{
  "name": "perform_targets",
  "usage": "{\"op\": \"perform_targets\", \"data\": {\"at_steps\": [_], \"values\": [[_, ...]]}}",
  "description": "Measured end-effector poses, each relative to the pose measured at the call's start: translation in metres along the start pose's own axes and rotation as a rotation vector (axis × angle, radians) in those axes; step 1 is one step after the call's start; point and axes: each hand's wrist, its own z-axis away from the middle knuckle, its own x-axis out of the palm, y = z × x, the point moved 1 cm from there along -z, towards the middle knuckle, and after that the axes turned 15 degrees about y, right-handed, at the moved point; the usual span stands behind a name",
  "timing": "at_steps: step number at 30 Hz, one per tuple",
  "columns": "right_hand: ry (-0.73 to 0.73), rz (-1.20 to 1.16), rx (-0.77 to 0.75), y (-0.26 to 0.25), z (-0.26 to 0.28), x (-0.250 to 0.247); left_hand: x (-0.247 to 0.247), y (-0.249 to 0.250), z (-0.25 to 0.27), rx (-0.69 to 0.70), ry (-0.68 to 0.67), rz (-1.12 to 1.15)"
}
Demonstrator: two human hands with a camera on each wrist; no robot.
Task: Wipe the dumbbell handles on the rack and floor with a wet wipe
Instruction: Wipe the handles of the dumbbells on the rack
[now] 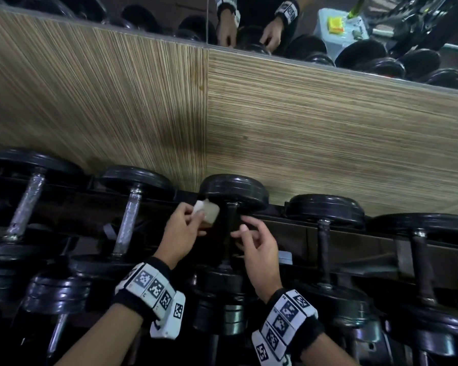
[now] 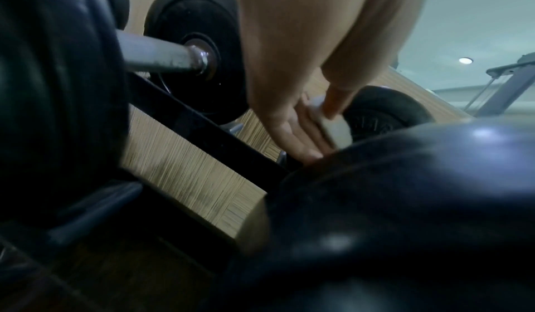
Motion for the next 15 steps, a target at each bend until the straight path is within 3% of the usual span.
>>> {"op": "perform_targets", "data": {"at_steps": [2,5,8,11,15], "values": [[0.062,0.022,0.007,0.006,0.006,-0.003,0.007,-0.013,-0.022,-0.065,-0.010,-0.128],[0.114,0.041,0.010,0.010,0.010,-0.006,0.027,-0.022,-0.038,-0.039,-0.269,-0.312],[0.123,0.033,0.021,0.011,0.009,-0.006,0.042,-0.012,-0.036,0.003,-0.430,-0.270],[0.095,0.018,0.055,0.013,0.009,-0.003,0.044,-0.007,-0.035,0.011,-0.400,-0.193],[0.083,0.011,0.060,0.013,0.008,-0.005,0.036,-0.001,-0.028,0.208,-0.256,-0.285]]}}
